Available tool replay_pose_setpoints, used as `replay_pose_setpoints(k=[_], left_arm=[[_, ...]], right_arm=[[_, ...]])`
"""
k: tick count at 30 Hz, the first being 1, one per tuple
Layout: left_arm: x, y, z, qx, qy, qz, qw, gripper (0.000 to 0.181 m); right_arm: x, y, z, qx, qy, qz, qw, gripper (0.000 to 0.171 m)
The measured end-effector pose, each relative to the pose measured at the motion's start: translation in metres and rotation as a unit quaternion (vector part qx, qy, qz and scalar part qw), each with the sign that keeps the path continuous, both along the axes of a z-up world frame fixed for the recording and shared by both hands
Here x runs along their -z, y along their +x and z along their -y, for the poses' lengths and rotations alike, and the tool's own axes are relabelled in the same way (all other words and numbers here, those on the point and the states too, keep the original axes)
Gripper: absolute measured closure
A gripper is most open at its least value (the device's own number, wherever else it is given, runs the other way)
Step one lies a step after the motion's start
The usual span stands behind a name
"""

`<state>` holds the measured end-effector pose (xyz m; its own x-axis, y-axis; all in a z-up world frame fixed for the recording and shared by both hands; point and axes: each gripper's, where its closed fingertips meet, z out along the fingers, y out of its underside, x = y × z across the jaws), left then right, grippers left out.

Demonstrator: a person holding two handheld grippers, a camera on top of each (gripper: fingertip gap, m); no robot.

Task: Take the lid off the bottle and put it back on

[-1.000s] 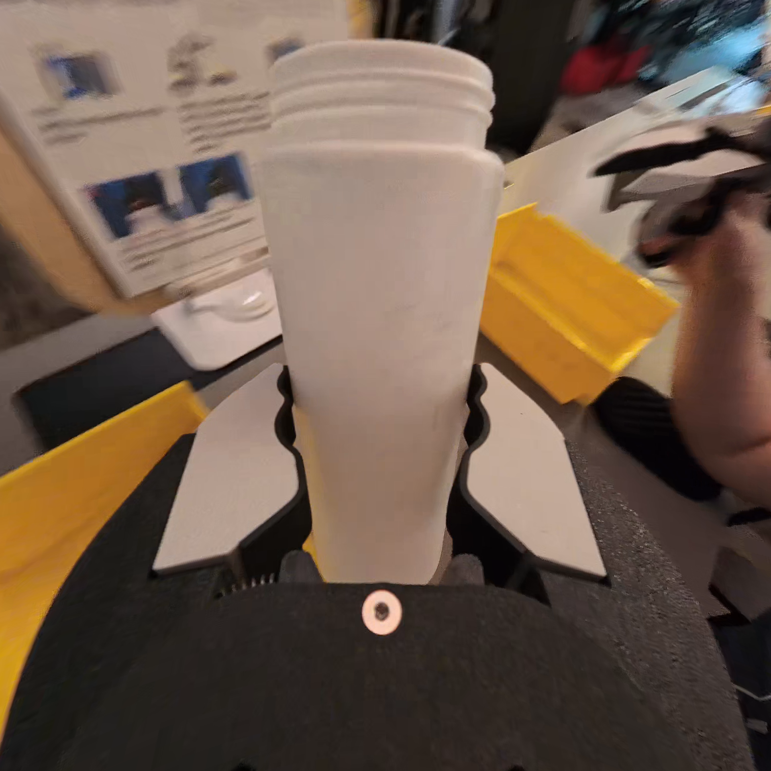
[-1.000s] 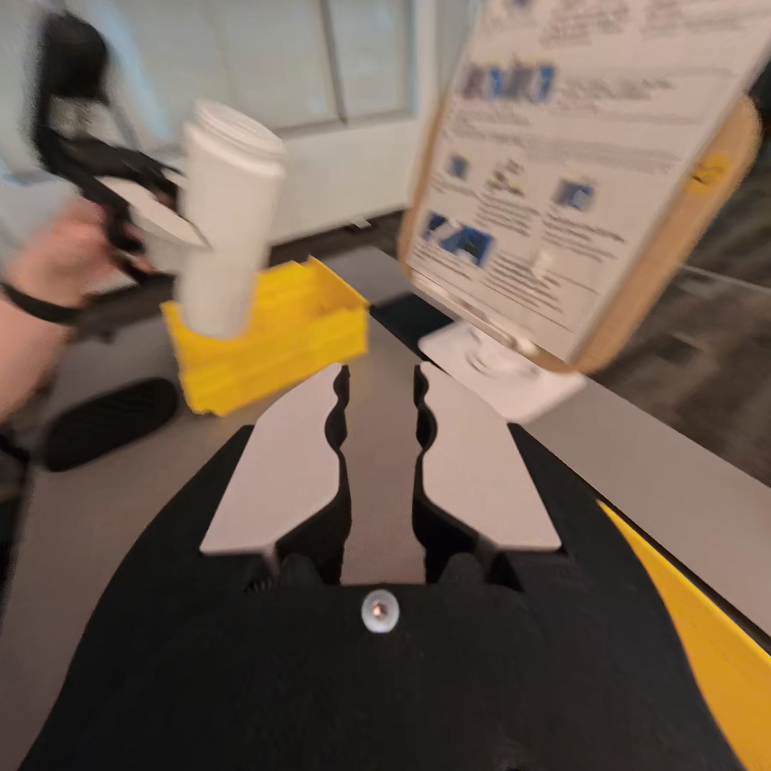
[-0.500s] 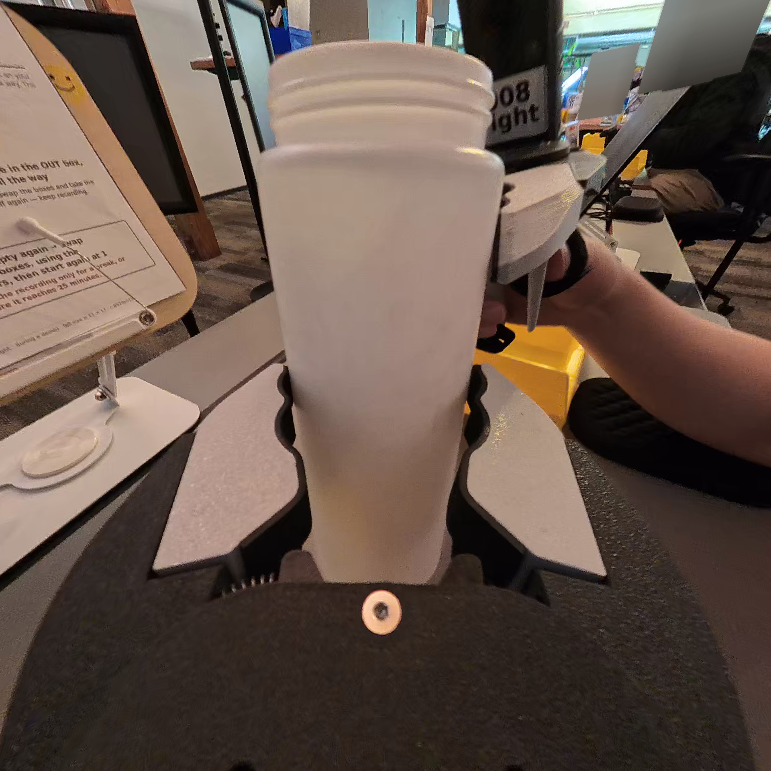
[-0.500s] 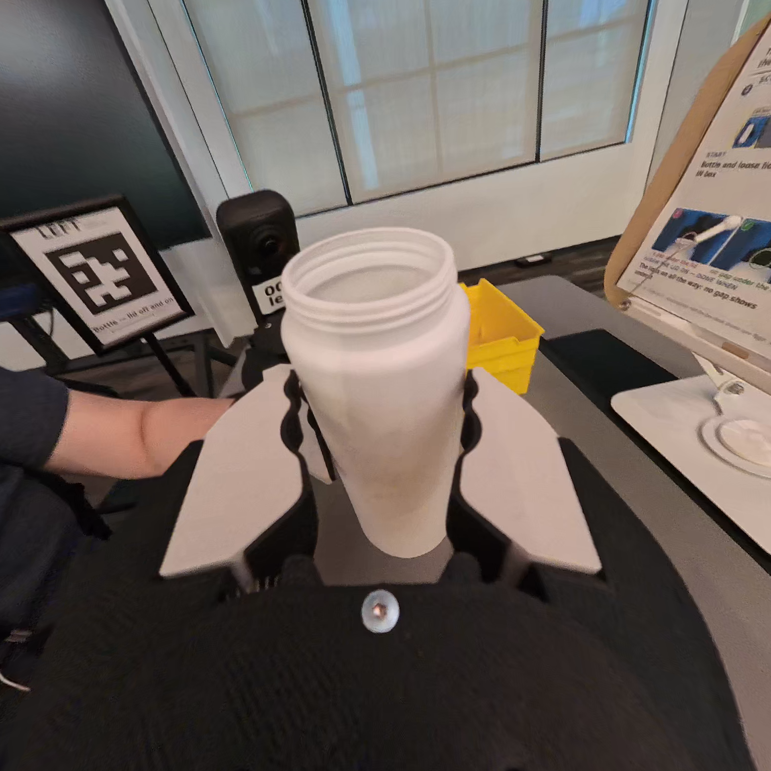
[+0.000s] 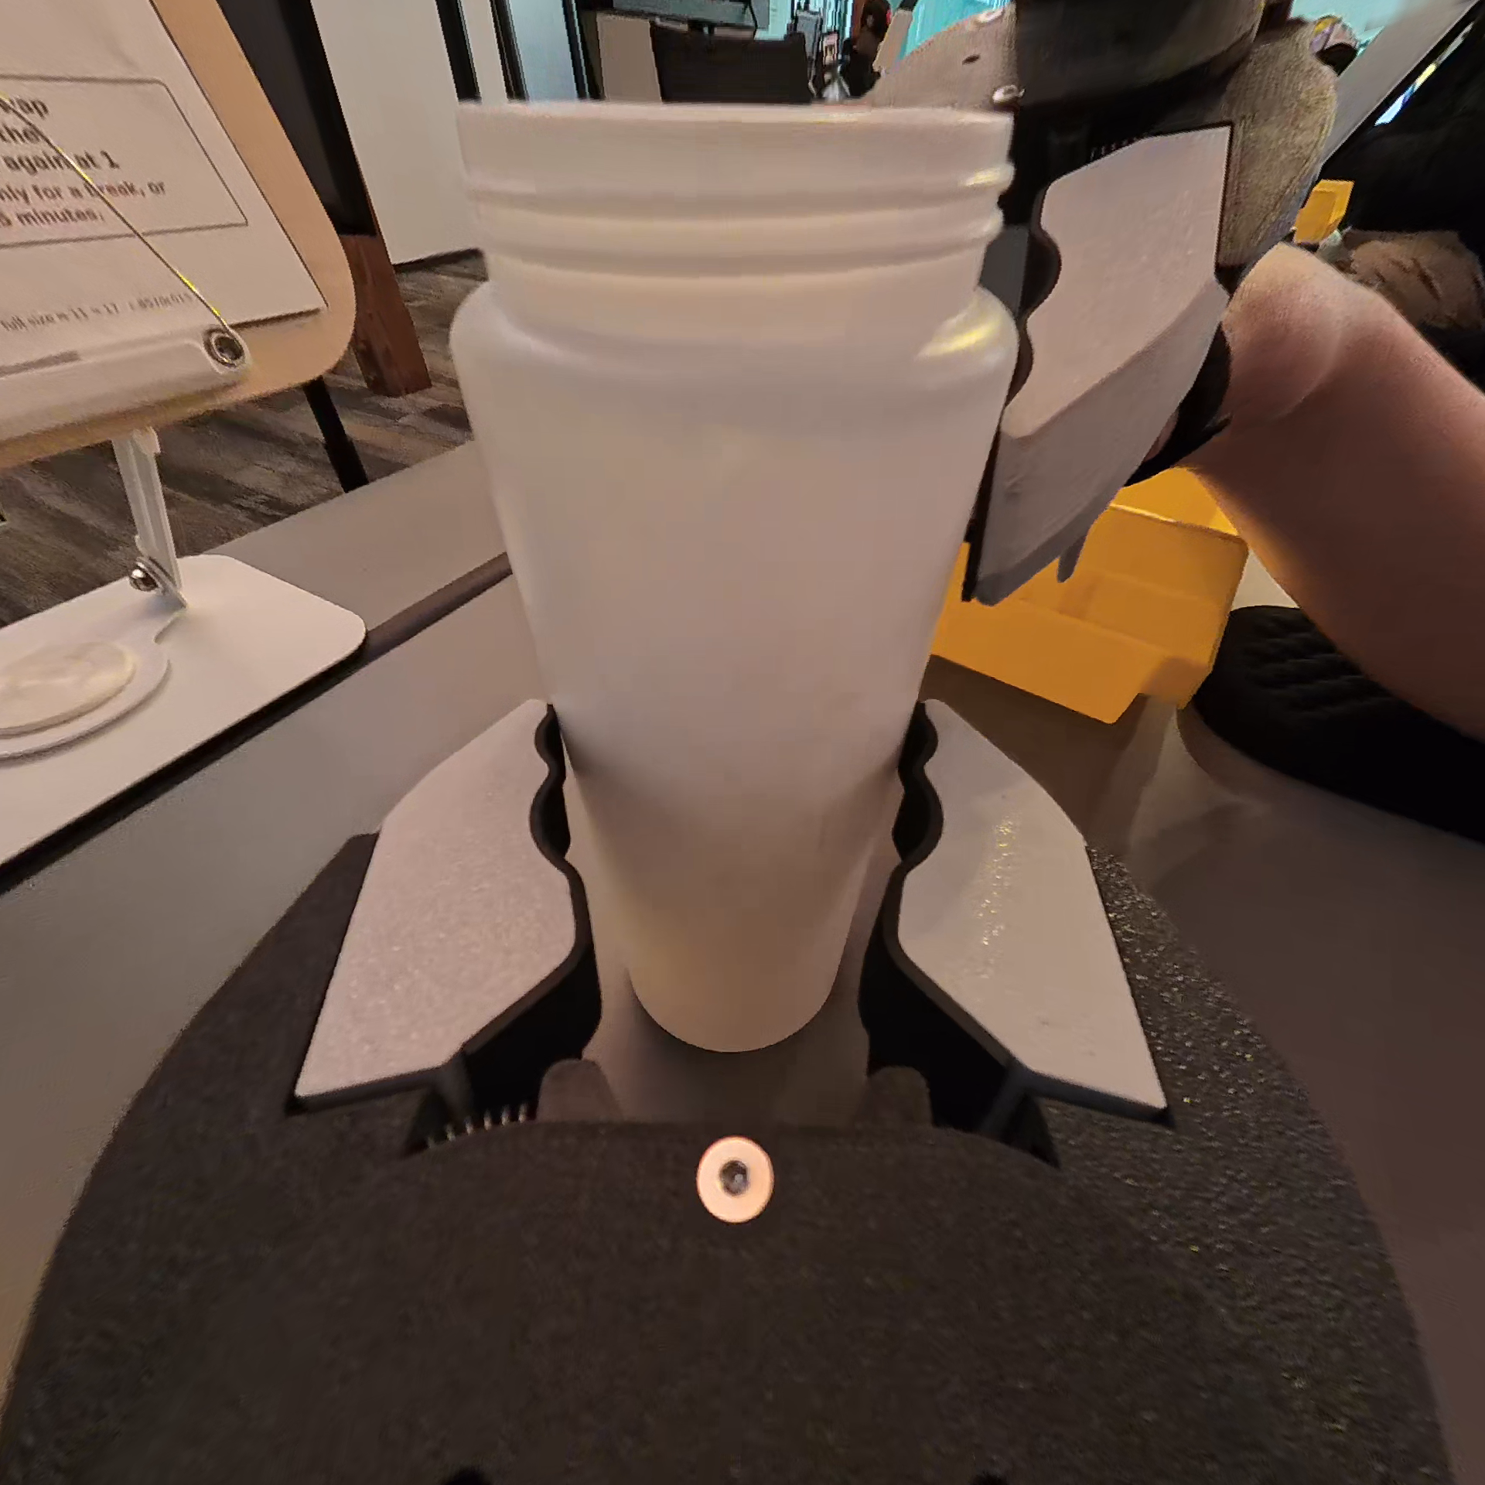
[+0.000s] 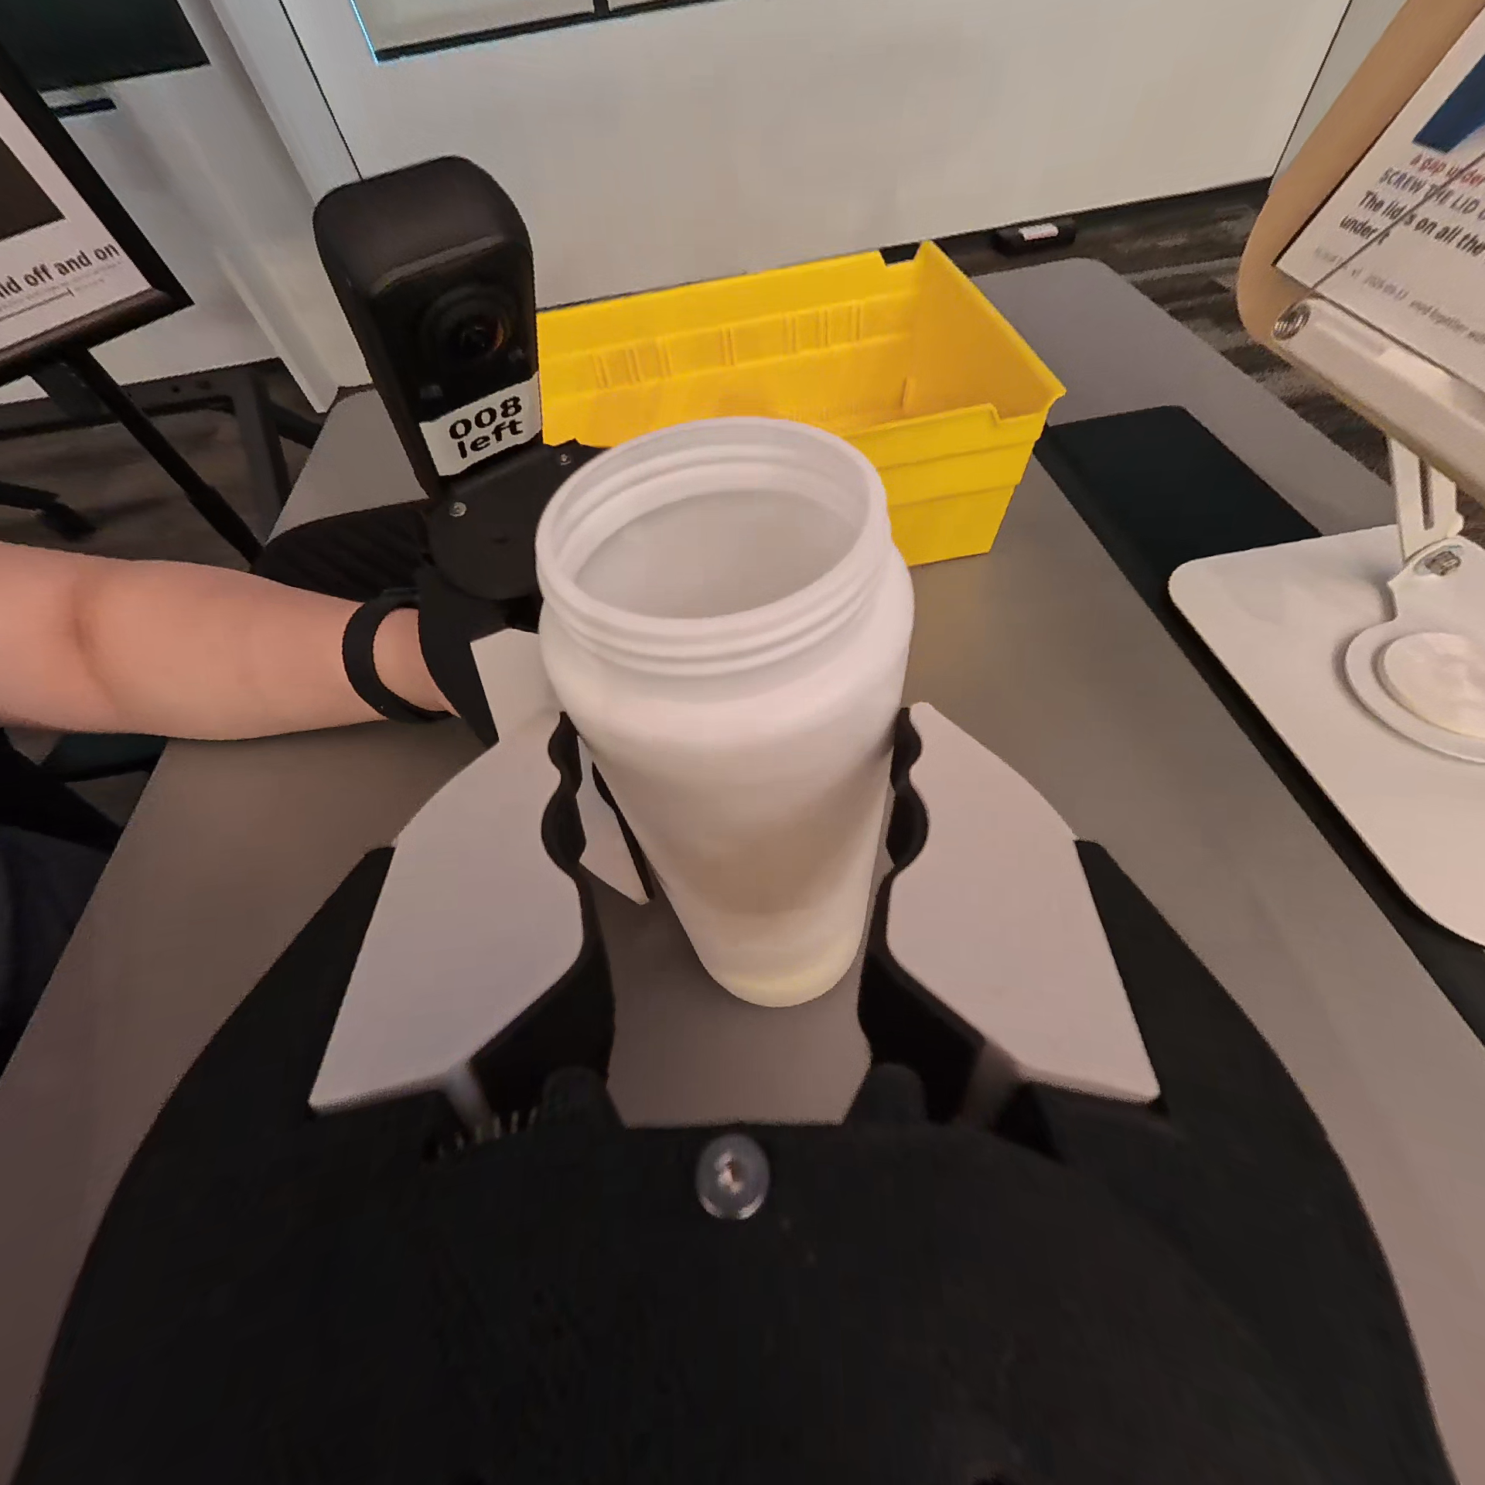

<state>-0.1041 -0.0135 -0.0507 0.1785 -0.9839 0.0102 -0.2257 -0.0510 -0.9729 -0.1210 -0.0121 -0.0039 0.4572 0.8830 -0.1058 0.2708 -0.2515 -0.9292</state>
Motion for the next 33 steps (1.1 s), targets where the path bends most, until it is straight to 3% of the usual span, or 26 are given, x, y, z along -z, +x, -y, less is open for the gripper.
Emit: replay_pose_setpoints(k=[9,11,15,23,26,29,31,33], left_arm=[[0.000,-0.001,-0.001,-0.007,-0.004,0.019,1.000,0.101],[-0.004,-0.003,0.000,-0.010,-0.009,0.025,1.000,0.094],[-0.018,-0.011,0.001,-0.029,-0.003,0.029,0.999,0.077],[-0.066,-0.050,0.014,-0.062,0.034,0.006,0.997,0.073],[-0.099,-0.098,-0.004,-0.155,0.080,0.014,0.985,0.078],[-0.125,-0.169,-0.044,-0.299,0.158,0.025,0.941,0.095],[-0.123,-0.205,-0.069,-0.343,0.174,-0.009,0.923,0.094],[-0.100,-0.225,-0.092,-0.350,0.135,-0.074,0.924,0.084]], right_arm=[[0.003,0.000,-0.002,0.000,-0.010,-0.009,1.000,0.095],[0.005,-0.002,-0.001,-0.001,-0.019,-0.014,1.000,0.094],[0.006,-0.003,-0.003,0.001,-0.026,-0.015,1.000,0.094],[-0.028,0.008,0.004,0.013,0.010,-0.036,0.999,0.087],[-0.052,0.017,0.013,0.019,0.041,-0.044,0.998,0.086],[-0.082,0.028,0.024,0.028,0.077,-0.063,0.995,0.086],[-0.101,0.035,0.033,0.036,0.096,-0.083,0.991,0.087],[-0.118,0.040,0.042,0.039,0.111,-0.098,0.988,0.087]])
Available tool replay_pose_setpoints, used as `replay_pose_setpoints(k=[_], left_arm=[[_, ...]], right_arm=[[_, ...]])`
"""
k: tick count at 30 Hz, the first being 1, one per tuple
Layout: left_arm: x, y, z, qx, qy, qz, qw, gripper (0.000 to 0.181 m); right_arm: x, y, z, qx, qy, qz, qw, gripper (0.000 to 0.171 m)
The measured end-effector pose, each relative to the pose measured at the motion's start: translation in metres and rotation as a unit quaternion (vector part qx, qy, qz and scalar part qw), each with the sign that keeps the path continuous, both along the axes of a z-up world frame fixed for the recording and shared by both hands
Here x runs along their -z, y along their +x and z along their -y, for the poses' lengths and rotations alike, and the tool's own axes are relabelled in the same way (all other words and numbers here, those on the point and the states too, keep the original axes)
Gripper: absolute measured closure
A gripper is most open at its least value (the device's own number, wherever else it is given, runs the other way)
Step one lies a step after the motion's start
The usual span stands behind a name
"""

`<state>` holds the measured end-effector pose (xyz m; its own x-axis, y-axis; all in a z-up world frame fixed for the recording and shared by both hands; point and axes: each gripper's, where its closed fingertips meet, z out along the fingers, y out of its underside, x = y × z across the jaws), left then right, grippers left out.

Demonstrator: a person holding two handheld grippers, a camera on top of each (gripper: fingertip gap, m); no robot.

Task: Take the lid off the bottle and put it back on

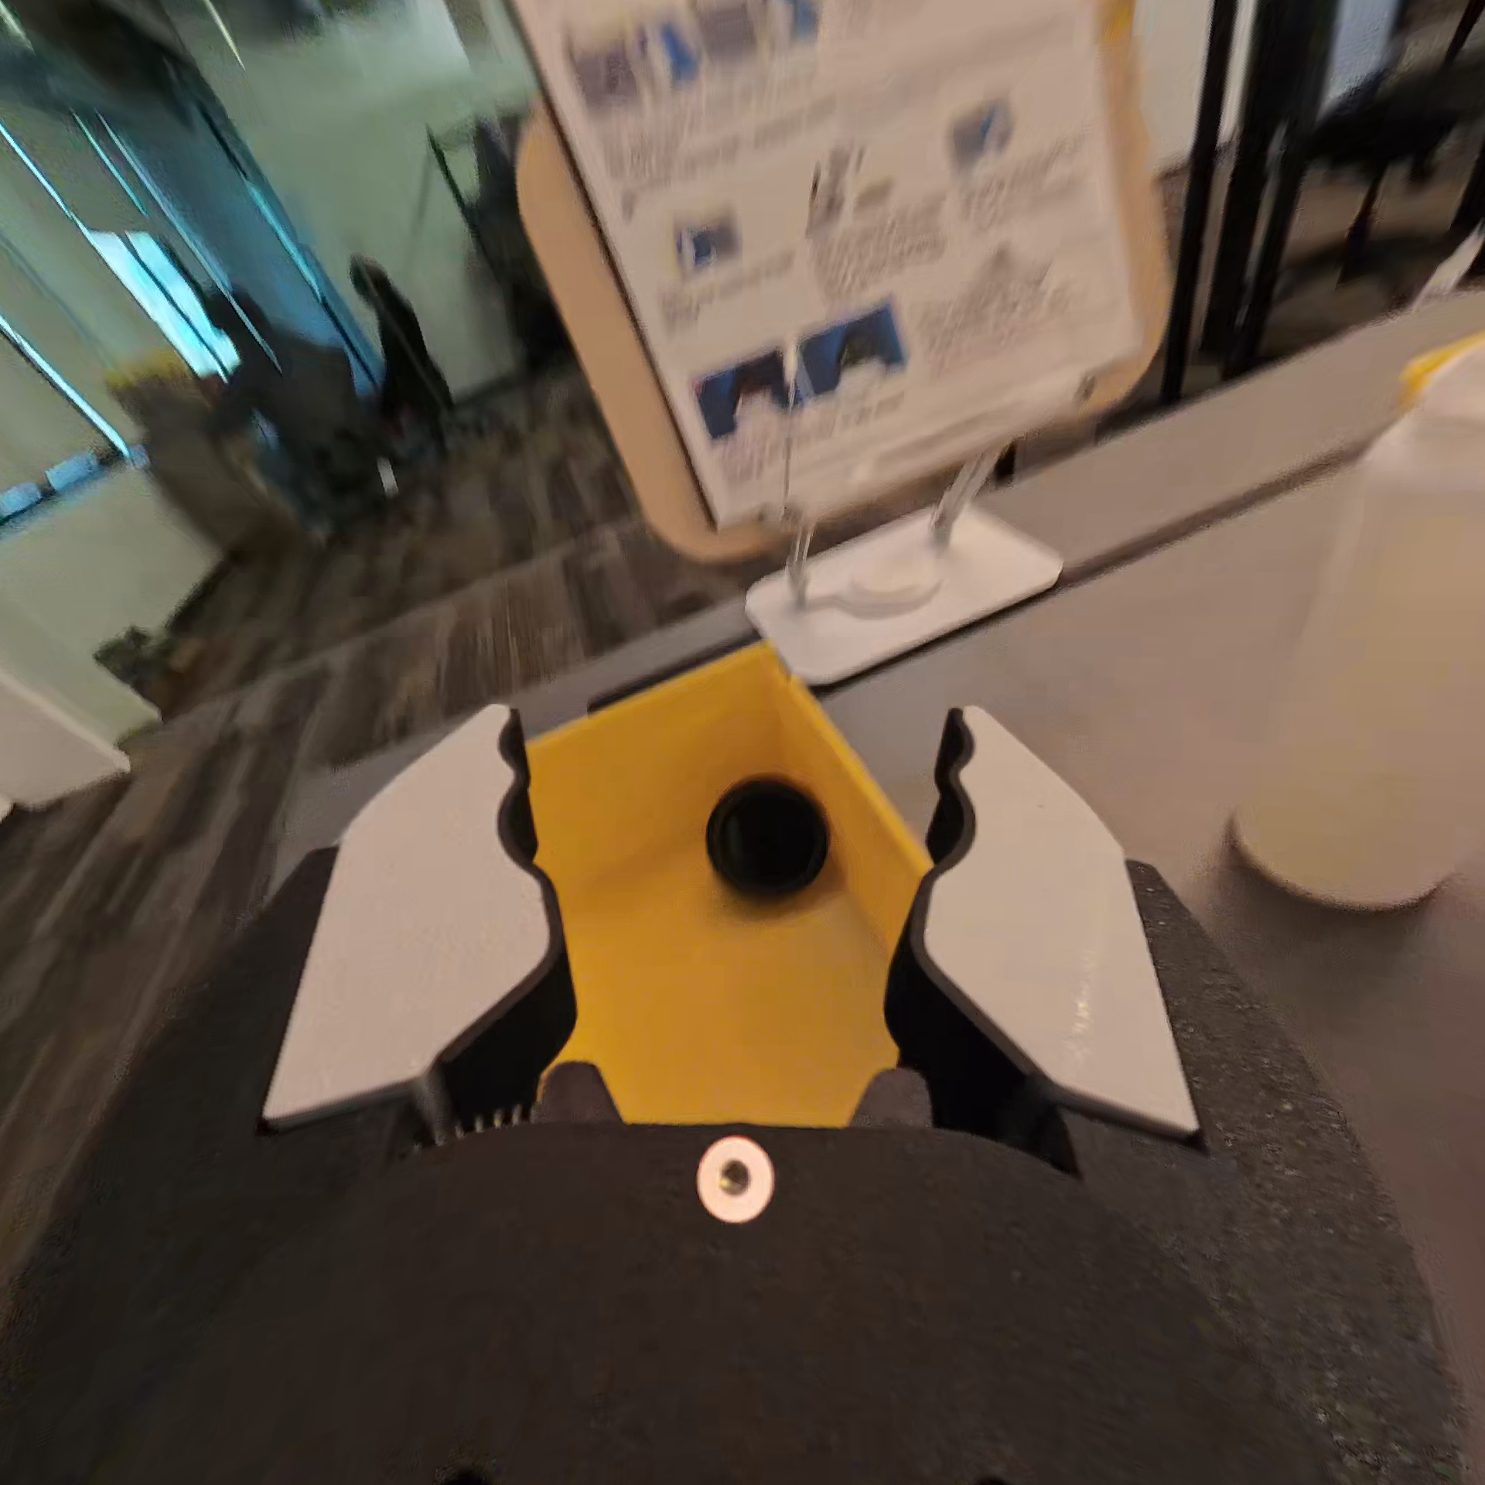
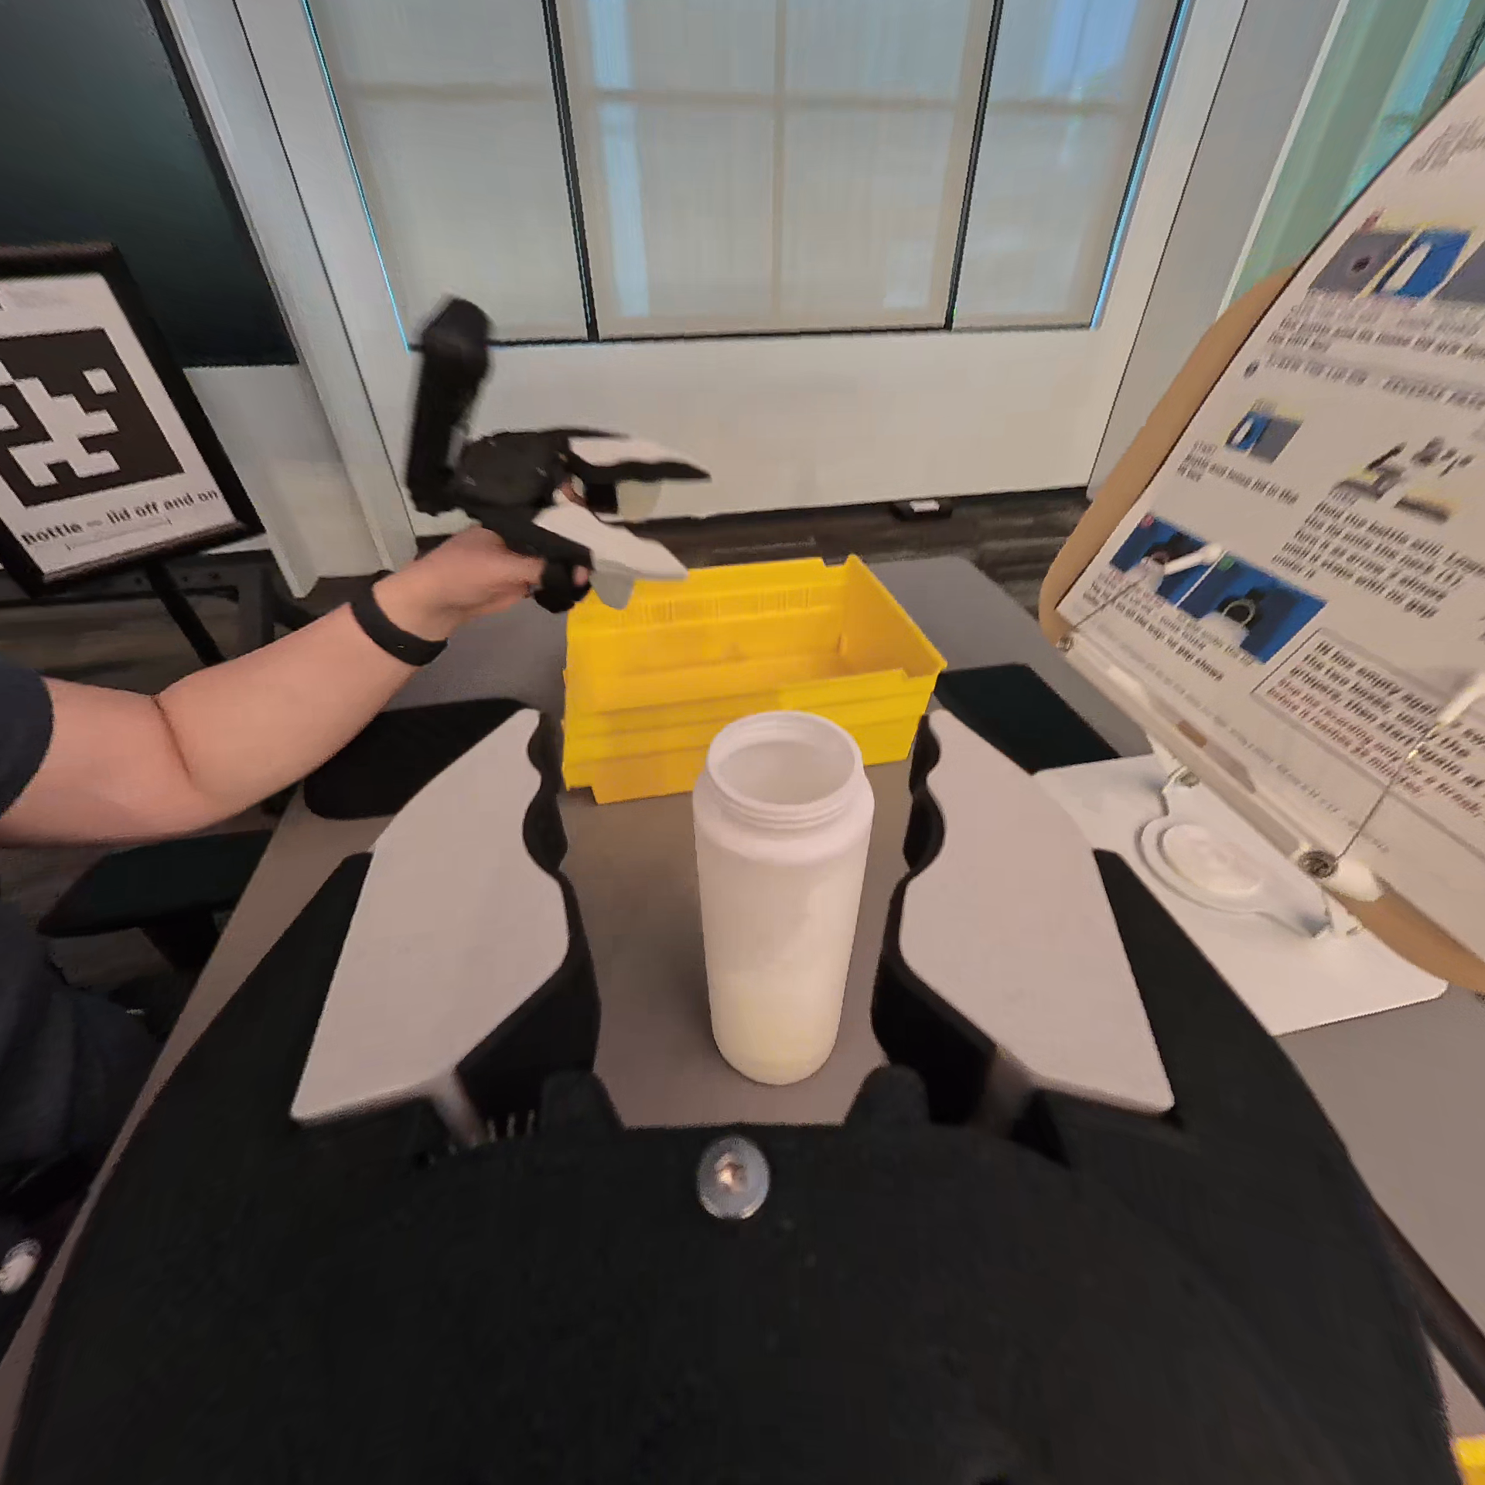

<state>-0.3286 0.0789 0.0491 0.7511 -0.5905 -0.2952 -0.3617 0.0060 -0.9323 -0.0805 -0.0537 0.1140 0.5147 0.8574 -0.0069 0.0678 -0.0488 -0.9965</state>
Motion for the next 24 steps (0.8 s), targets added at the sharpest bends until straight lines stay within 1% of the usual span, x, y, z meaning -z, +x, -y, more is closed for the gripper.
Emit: replay_pose_setpoints(k=[1,2,5,7,9,14,18,21,24], left_arm=[[0.016,-0.005,-0.010,0.002,-0.033,-0.027,0.999,0.084],[0.032,-0.006,-0.019,0.010,-0.058,-0.055,0.997,0.088],[0.081,-0.006,-0.044,0.029,-0.095,-0.132,0.986,0.090],[0.115,-0.005,-0.054,0.039,-0.128,-0.183,0.974,0.087],[0.140,-0.003,-0.062,0.047,-0.159,-0.219,0.962,0.086],[0.167,0.009,-0.078,0.079,-0.187,-0.248,0.947,0.087],[0.177,0.014,-0.091,0.084,-0.184,-0.294,0.934,0.090],[0.183,0.019,-0.097,0.085,-0.190,-0.312,0.927,0.092],[0.186,0.021,-0.102,0.081,-0.195,-0.319,0.924,0.098]], right_arm=[[-0.007,0.003,0.004,0.001,0.008,-0.004,1.000,0.087],[-0.013,0.005,0.008,0.003,0.016,-0.007,1.000,0.087],[-0.025,0.008,0.019,0.006,0.036,-0.009,0.999,0.087],[-0.028,0.008,0.025,0.005,0.042,-0.004,0.999,0.086],[-0.029,0.007,0.028,0.005,0.047,0.003,0.999,0.086],[-0.025,0.011,0.024,0.013,0.035,0.006,0.999,0.086],[-0.023,0.013,0.021,0.012,0.028,0.004,1.000,0.086],[-0.022,0.014,0.020,0.015,0.029,0.010,0.999,0.085],[-0.021,0.016,0.019,0.018,0.030,0.013,0.999,0.086]])
